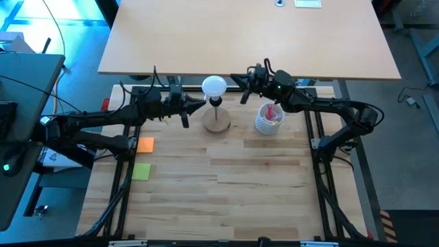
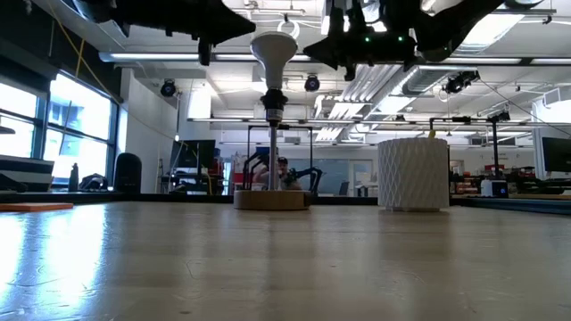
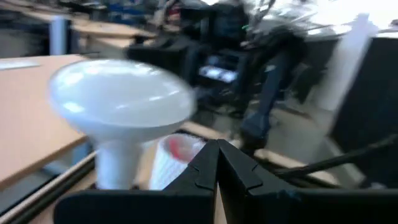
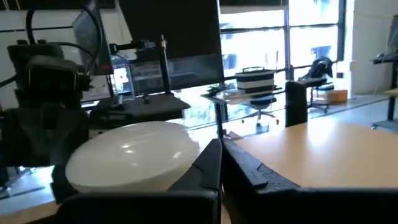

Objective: Screw lightbulb
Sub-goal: Remove the lightbulb from the brown lamp

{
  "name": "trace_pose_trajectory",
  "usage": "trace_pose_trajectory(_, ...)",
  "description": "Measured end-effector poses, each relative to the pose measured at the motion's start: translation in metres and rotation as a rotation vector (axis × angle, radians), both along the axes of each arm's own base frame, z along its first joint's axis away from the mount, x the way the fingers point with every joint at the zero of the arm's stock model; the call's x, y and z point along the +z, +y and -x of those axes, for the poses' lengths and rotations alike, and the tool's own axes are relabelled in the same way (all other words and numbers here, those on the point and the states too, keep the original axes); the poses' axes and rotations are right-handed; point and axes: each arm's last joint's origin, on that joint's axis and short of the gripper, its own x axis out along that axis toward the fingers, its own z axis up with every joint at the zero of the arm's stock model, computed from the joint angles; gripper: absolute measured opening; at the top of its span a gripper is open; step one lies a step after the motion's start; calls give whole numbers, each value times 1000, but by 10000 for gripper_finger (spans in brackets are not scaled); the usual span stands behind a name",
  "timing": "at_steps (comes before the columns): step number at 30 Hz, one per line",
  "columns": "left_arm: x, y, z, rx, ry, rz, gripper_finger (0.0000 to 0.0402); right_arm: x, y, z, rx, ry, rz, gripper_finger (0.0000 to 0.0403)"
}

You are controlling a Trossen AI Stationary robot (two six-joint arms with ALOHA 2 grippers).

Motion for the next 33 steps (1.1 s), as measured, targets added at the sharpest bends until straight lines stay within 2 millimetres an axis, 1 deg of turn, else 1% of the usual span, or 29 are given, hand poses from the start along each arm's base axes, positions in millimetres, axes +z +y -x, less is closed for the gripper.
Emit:
trace_pose_trajectory(3,-4,7,7,128,69,-11,0,3,0,2,48,-3,17,0)
trace_pose_trajectory(5,-3,15,11,217,82,-34,0,4,4,2,152,1,32,0)
trace_pose_trajectory(8,-1,27,16,266,66,-60,0,4,10,0,283,8,34,0)
trace_pose_trajectory(11,-1,38,16,241,22,-62,0,3,15,-2,314,14,30,0)
trace_pose_trajectory(15,-5,43,6,142,-34,-22,0,3,15,-3,272,14,22,0)
trace_pose_trajectory(19,-8,38,-2,75,-48,7,0,2,12,-2,207,19,7,0)
trace_pose_trajectory(22,-8,26,-7,14,-44,9,0,1,7,-2,164,8,9,0)
trace_pose_trajectory(25,-2,13,-8,-31,-70,-2,0,2,4,-1,83,-14,22,0)
trace_pose_trajectory(29,0,4,-5,0,-48,-7,0,6,-2,2,-14,-37,73,0)
trace_pose_trajectory(33,0,7,1,104,-8,-33,0,7,-3,5,2,-32,66,0)
